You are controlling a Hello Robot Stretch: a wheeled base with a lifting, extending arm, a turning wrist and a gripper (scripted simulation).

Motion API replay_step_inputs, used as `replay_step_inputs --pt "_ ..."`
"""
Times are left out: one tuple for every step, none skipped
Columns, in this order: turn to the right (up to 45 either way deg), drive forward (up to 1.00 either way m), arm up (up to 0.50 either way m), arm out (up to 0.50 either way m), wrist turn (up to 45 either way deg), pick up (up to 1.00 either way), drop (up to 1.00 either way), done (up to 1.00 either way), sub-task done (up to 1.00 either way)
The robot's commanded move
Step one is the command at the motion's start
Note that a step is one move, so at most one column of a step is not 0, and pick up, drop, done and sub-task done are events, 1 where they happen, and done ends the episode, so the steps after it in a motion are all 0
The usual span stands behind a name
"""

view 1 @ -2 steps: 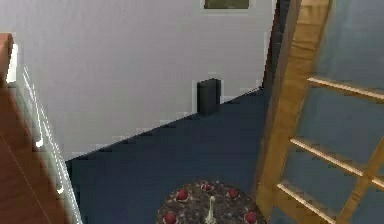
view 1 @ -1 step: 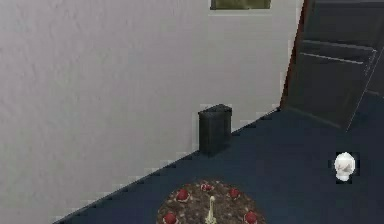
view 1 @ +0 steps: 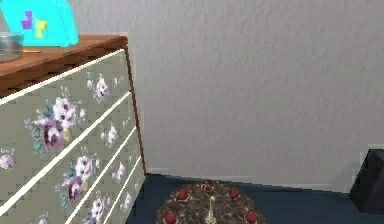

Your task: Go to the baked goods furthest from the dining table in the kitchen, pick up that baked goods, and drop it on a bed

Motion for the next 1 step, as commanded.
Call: replay_step_inputs --pt "0.0 0.15 0.00 0.00 0.0 0.00 0.00 0.00 0.00"
